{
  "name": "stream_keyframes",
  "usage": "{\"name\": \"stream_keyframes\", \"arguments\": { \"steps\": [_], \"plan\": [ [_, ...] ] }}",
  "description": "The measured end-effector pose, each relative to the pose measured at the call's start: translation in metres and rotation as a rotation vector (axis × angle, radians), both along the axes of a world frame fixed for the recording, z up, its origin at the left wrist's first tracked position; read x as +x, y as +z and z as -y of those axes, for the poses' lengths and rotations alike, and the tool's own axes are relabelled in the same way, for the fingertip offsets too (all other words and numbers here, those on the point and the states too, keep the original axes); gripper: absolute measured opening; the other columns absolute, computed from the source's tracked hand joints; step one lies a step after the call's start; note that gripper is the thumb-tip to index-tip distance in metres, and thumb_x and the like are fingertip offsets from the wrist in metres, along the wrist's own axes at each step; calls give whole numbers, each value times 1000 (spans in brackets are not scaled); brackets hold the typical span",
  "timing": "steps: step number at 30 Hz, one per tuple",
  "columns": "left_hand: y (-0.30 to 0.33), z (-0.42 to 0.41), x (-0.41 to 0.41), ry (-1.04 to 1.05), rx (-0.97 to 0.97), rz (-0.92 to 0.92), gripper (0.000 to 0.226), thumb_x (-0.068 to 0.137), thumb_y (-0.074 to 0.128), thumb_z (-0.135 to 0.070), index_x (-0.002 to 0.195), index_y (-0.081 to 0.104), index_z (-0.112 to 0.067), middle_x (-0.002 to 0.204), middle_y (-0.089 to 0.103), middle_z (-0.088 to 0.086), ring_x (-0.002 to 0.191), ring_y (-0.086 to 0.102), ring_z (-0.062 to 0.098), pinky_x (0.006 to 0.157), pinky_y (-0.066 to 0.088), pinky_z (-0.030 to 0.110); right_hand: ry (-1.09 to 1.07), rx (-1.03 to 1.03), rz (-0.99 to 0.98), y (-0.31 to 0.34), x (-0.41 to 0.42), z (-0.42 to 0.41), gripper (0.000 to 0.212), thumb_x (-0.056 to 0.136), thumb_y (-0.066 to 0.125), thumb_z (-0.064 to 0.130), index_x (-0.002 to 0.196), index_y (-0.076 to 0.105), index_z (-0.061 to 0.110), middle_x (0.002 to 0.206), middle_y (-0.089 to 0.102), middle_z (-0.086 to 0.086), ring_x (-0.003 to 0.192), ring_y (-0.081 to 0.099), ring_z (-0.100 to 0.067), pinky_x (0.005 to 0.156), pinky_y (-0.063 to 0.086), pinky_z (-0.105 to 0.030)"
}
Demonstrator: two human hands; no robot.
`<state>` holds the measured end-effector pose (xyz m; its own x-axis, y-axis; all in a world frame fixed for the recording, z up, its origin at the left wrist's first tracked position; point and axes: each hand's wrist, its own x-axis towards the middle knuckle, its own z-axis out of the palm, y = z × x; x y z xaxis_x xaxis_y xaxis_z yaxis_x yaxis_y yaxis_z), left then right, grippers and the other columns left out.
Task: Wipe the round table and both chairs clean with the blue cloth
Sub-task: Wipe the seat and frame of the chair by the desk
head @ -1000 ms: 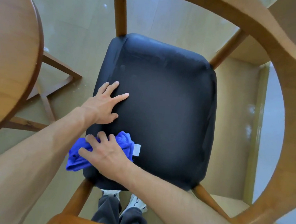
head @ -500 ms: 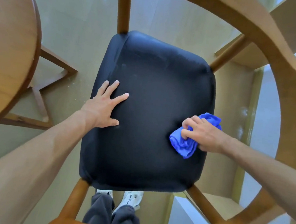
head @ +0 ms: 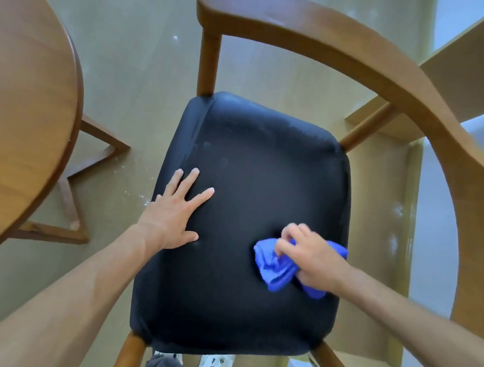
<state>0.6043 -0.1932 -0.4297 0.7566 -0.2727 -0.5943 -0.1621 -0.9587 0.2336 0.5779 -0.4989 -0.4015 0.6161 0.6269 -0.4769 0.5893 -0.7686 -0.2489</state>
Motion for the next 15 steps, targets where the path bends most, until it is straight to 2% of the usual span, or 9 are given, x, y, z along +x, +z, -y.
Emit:
{"name": "stream_keyframes", "arguments": {
  "steps": [4, 7, 8, 11, 13, 15],
  "plan": [
    [-3, 1, 0, 5, -8, 7, 95, 85, 66, -44, 149, -3, -45, 152, -36, -11, 142, -31, 21, 105, 43, 44, -580, -34, 236, -11, 118, -18, 44, 71, 49, -7, 109, 49, 13, 115, 41, -10, 99, 41, -31, 82, 44, -43],
    [-3, 0, -2, 19, -33, -2, 95, 84, 67, -43, 149, -2, -46, 152, -36, -12, 142, -32, 19, 105, 43, 44, -932, 51, 289, -21, 142, -73, 45, 80, 52, 2, 124, 46, 13, 123, 40, -12, 103, 43, -33, 86, 44, -41],
    [-3, -1, -2, 25, -46, -4, 95, 84, 68, -44, 149, -2, -46, 152, -36, -13, 142, -32, 18, 105, 43, 44, -951, 55, 308, -25, 135, -92, 46, 81, 53, 6, 126, 45, 13, 124, 40, -11, 102, 43, -32, 85, 43, -39],
    [1, -5, -3, 63, -112, 1, 94, 81, 69, -44, 150, 5, -42, 155, -30, -15, 143, -29, 13, 105, 43, 43, -758, 88, 360, -27, 84, -127, 41, 77, 53, 10, 119, 51, 13, 121, 43, -9, 97, 44, -30, 81, 41, -36],
    [4, -10, -5, 117, -182, 3, 86, 82, 67, -42, 150, 14, -35, 157, -23, -17, 145, -24, 10, 106, 42, 40, -630, 220, 225, -23, 52, -129, 40, 78, 58, 16, 118, 55, 16, 124, 43, -5, 101, 44, -26, 84, 43, -35],
    [9, -10, -6, 212, -248, 1, 75, 85, 62, -37, 148, 23, -28, 160, -11, -13, 147, -15, 9, 110, 37, 35, -628, 352, -7, -13, 43, -113, 49, 83, 65, 37, 129, 52, 26, 133, 39, 5, 115, 40, -16, 95, 39, -29]
  ]
}}
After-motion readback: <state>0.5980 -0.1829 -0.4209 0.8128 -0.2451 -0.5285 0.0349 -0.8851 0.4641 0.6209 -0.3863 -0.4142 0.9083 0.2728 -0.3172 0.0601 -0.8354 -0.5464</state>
